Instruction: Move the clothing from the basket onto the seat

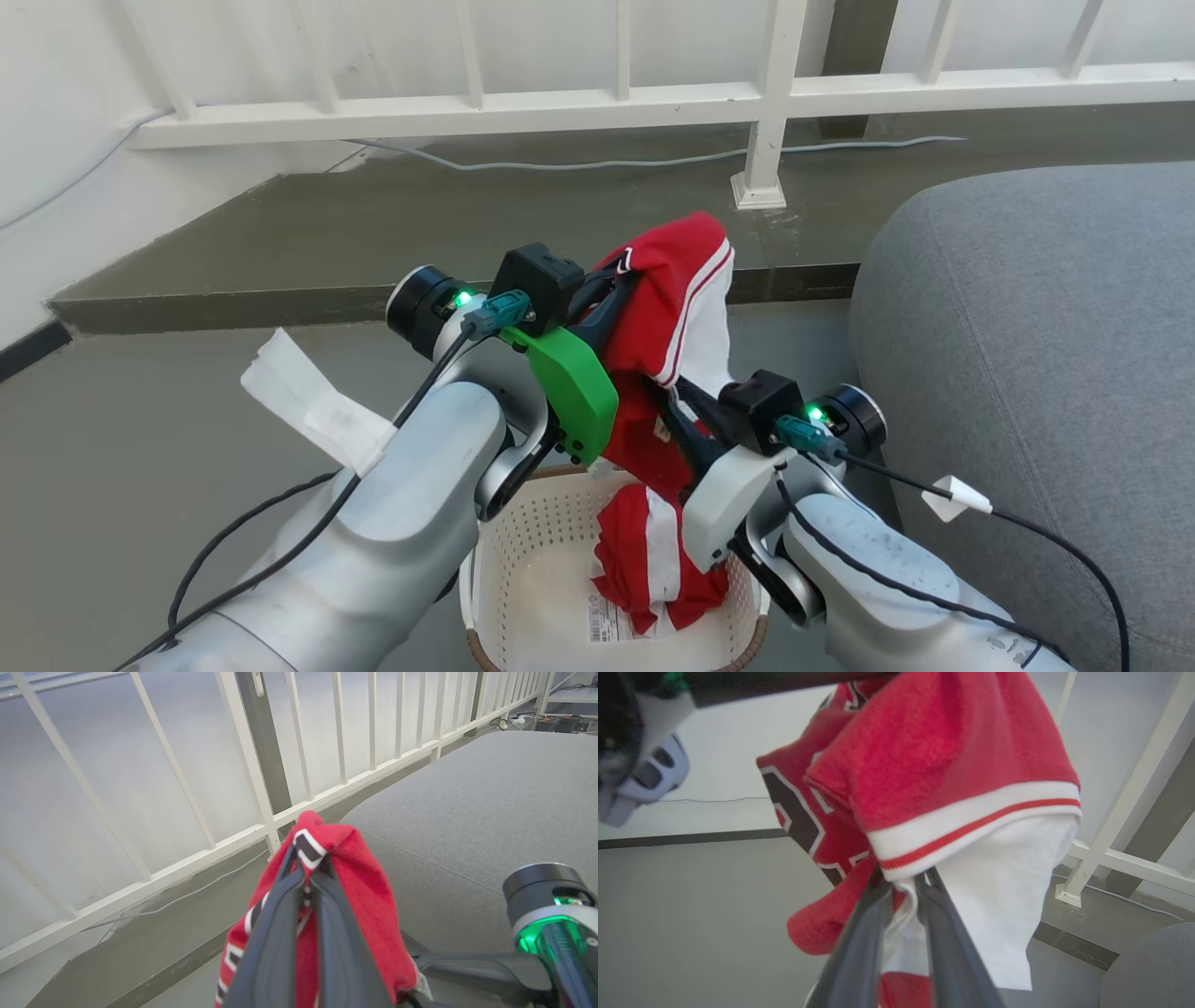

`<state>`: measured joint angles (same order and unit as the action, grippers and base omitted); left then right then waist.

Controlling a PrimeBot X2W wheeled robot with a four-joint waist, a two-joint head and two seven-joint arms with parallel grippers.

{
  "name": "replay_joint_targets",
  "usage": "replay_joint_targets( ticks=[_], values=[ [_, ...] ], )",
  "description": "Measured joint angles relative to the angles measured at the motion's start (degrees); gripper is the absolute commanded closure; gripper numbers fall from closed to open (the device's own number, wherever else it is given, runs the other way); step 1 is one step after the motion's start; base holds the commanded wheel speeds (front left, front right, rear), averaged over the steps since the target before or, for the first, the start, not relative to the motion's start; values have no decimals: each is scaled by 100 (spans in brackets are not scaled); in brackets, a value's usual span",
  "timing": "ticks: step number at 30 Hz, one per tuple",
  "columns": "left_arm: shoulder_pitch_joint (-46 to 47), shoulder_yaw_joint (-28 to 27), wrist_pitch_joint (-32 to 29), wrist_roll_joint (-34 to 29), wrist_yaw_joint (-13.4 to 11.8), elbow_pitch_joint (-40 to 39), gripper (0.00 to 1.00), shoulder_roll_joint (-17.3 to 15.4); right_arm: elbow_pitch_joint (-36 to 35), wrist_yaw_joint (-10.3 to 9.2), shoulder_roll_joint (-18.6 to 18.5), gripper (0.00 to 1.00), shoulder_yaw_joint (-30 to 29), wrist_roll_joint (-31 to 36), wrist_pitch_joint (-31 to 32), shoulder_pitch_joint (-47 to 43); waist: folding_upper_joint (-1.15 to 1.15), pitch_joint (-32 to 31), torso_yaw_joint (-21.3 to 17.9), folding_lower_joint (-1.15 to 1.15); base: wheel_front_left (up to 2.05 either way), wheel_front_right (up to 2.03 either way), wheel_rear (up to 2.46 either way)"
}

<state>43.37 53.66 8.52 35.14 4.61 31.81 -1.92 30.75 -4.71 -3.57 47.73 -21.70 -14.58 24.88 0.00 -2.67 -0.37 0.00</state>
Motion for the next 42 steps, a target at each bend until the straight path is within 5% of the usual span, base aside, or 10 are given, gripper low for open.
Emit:
replay_joint_targets(
  ticks=[15,17,18,42],
  values=[
    [-21,-54,-15,293,-214,64,100,0,210,-154,-1,100,-346,-307,0,252,0,78,-125,0,0,0,0],
    [-76,-147,22,335,-240,76,48,0,208,-155,1,100,-449,-307,0,315,0,95,-170,0,0,0,0],
    [-109,-163,51,345,-254,97,0,0,208,-157,1,100,-502,-307,0,338,0,104,-194,0,0,0,0],
    [-427,-122,316,350,-232,218,0,-7,266,-240,-376,100,-1577,-73,0,422,0,238,-1032,0,0,0,0]
  ],
)
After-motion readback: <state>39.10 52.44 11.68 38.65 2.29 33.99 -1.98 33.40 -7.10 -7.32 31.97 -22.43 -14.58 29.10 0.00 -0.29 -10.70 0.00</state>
